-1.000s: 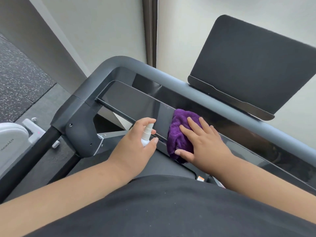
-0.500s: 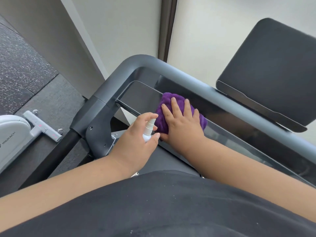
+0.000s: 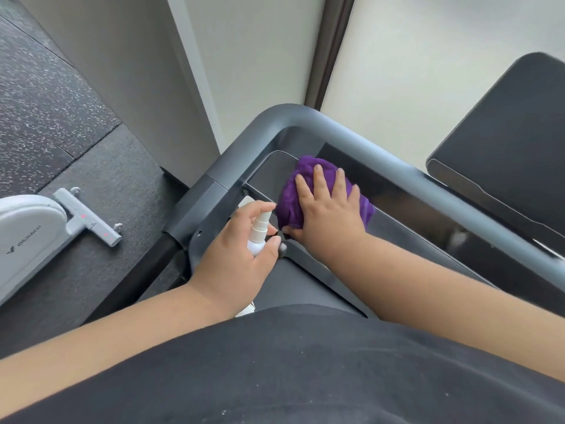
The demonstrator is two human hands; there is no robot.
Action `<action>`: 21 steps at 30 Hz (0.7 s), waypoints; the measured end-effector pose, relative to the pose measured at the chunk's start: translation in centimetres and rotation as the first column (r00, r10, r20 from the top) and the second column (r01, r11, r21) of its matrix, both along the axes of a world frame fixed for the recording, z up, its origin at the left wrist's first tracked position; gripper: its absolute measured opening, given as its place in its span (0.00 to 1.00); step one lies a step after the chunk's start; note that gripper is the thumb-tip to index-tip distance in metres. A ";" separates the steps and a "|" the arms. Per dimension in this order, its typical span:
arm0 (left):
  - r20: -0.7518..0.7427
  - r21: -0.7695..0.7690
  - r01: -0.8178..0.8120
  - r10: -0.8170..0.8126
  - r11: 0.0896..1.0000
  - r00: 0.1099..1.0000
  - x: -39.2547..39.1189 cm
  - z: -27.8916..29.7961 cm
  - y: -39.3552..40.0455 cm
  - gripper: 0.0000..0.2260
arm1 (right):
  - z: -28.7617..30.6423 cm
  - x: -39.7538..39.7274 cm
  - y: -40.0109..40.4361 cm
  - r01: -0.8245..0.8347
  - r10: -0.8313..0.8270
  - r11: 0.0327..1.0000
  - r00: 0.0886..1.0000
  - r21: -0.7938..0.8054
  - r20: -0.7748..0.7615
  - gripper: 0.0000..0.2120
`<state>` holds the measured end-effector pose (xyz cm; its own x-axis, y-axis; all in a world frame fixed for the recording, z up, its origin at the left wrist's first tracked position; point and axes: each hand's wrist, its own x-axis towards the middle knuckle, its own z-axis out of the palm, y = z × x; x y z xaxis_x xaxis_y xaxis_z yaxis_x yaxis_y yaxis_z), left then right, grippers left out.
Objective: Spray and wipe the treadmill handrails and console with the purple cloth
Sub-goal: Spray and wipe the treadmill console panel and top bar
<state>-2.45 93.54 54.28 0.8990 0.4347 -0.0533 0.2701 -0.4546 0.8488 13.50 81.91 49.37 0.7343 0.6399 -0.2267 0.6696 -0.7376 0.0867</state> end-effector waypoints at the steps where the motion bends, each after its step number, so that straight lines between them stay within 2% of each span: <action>1: -0.004 -0.001 0.007 -0.007 1.000 1.000 -0.1 0.0 0.2 0.25 | 0.0 0.2 0.9 -0.002 0.002 1.000 1.000 -0.008 -0.007 0.49; 5: 0.010 -0.011 0.026 -0.026 1.000 1.000 -0.1 0.1 0.9 0.25 | 0.2 -0.1 -0.5 0.003 -0.001 0.999 0.999 0.042 -0.034 0.48; 8: 0.026 -0.022 0.036 -0.035 0.999 0.999 -0.2 0.3 1.7 0.25 | 0.3 -1.4 -4.7 0.030 -0.030 0.996 1.000 0.085 0.007 0.46; 11: 0.010 -0.035 0.018 -0.018 0.999 1.000 -0.5 0.2 2.7 0.24 | -0.1 -2.1 -5.9 0.056 -0.058 0.997 0.997 0.058 0.048 0.45; 21: -0.001 -0.014 0.052 -0.052 0.999 0.999 -0.7 -0.2 4.3 0.26 | -0.2 0.3 6.8 0.006 -0.006 1.000 1.000 -0.010 -0.005 0.48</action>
<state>-3.12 97.87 54.07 0.9201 0.3869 -0.0605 0.2479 -0.4559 0.8548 13.76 88.72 49.15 0.7368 0.6334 -0.2364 0.6658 -0.7405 0.0911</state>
